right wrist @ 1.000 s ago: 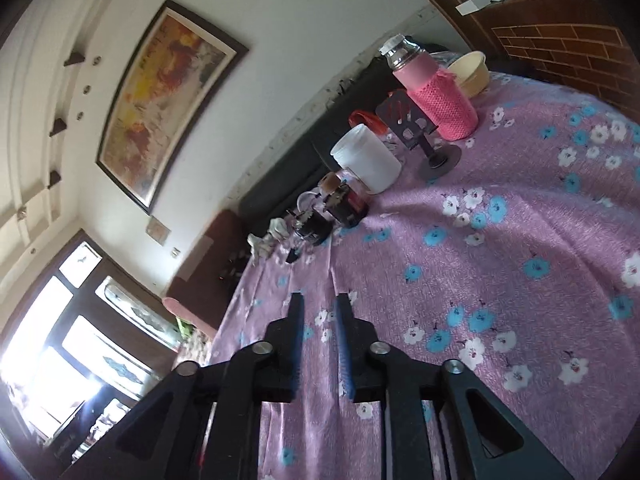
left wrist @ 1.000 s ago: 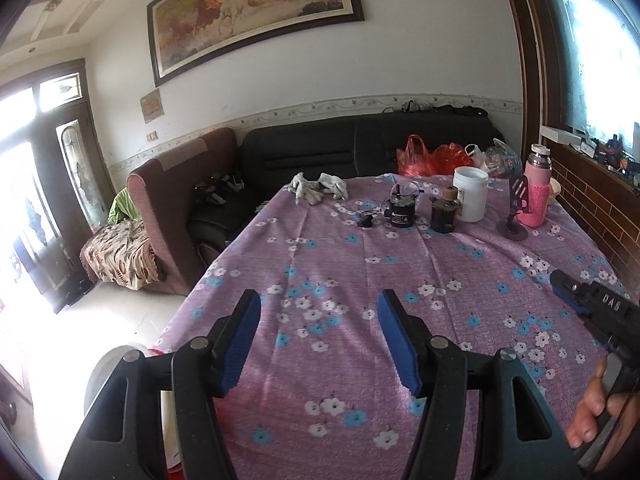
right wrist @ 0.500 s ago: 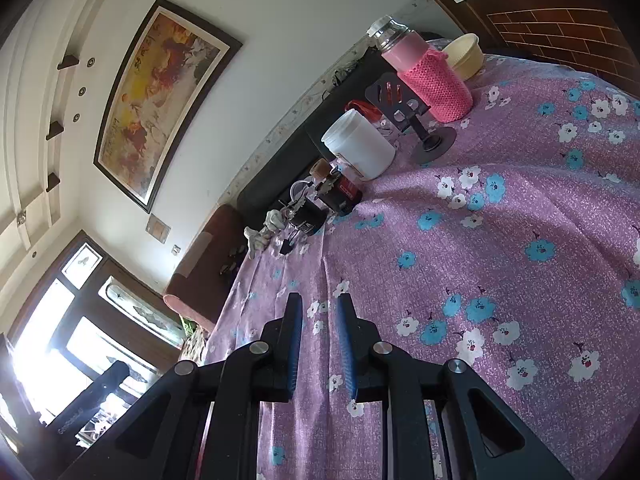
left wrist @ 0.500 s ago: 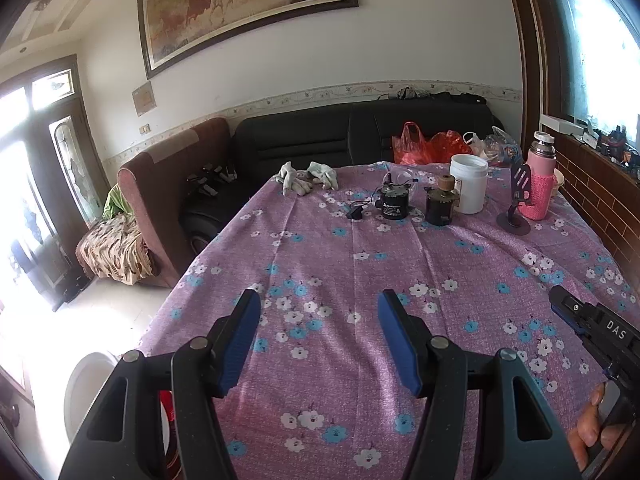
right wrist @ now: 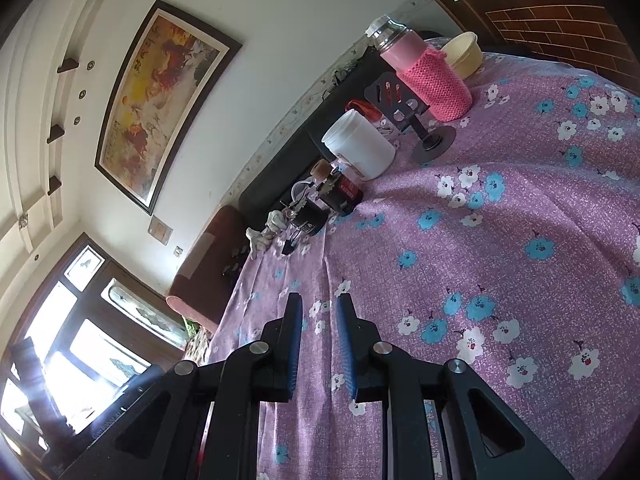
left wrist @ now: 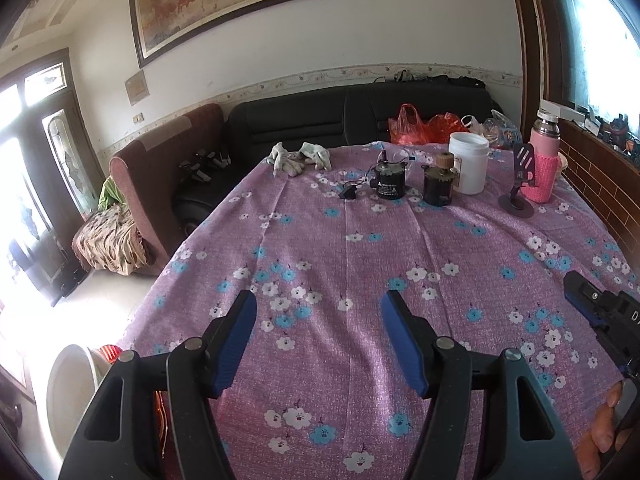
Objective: Organize plates and bowls
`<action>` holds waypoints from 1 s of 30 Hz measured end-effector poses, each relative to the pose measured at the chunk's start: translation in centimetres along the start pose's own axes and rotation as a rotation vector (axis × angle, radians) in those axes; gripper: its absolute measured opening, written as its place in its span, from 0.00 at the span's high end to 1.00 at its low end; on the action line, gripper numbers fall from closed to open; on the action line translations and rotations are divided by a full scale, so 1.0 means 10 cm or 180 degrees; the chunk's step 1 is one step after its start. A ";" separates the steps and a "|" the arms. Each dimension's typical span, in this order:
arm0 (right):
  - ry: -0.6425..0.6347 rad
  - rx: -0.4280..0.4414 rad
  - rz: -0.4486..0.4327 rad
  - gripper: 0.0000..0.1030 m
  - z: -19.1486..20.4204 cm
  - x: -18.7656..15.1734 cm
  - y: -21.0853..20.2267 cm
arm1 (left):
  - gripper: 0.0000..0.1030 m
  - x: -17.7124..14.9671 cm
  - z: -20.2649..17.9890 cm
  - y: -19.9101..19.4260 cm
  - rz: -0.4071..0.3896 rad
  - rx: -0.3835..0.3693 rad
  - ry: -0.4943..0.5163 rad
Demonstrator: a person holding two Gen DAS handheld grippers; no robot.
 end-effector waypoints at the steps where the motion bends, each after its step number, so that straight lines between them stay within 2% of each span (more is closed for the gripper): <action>1: 0.0005 -0.0003 0.0001 0.81 -0.01 0.00 0.01 | 0.37 0.00 0.01 0.00 0.0002 0.0000 -0.0002; 5: -0.0039 0.0035 0.0014 0.81 0.02 0.00 0.02 | 0.37 -0.04 0.08 -0.06 -0.0002 -0.0017 -0.0053; 7: -0.0159 0.0202 0.0078 0.78 0.12 -0.04 0.01 | 0.37 -0.08 0.19 -0.19 -0.0055 -0.0007 -0.0102; 12: -0.0792 0.0667 0.0099 0.78 0.84 -0.38 -0.20 | 0.37 -0.24 0.67 -0.62 -0.0153 0.0098 -0.0308; 15: -0.1054 0.1023 0.0155 0.61 1.37 -0.67 -0.35 | 0.36 -0.38 1.08 -0.97 -0.0235 0.0288 -0.0510; 16: -0.1141 0.1126 0.0160 0.50 1.54 -0.79 -0.40 | 0.35 -0.43 1.23 -1.09 -0.0278 0.0380 -0.0562; 17: -0.1213 0.1207 0.0160 0.45 1.68 -0.89 -0.43 | 0.33 -0.48 1.37 -1.22 -0.0332 0.0491 -0.0613; 18: -0.1298 0.1284 0.0156 0.45 1.83 -1.01 -0.47 | 0.31 -0.52 1.48 -1.32 -0.0371 0.0575 -0.0653; 21: -0.1523 0.1405 0.0210 0.43 2.19 -1.39 -0.52 | 0.26 -0.68 1.85 -1.60 -0.0472 0.0792 -0.0842; 22: -0.1555 0.1449 0.0247 0.41 2.28 -1.51 -0.53 | 0.26 -0.72 1.95 -1.67 -0.0495 0.0813 -0.0897; 24: -0.1628 0.1486 0.0281 0.41 2.41 -1.71 -0.55 | 0.18 -0.81 2.13 -1.79 -0.0506 0.0855 -0.0987; 30: -0.1932 0.1490 0.0249 0.40 2.73 -2.16 -0.67 | 0.09 -1.02 2.45 -1.99 -0.0524 0.0960 -0.1186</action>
Point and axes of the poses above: each gripper's, at about its wrist camera, not at the fingertips, and y roughly the way its jaws point, z to its left, x to its top, the point moved 3 cm from there along y, roughly the way its jaws point, and after that the axes turned 13 degrees about -x, right-handed, at the moved point
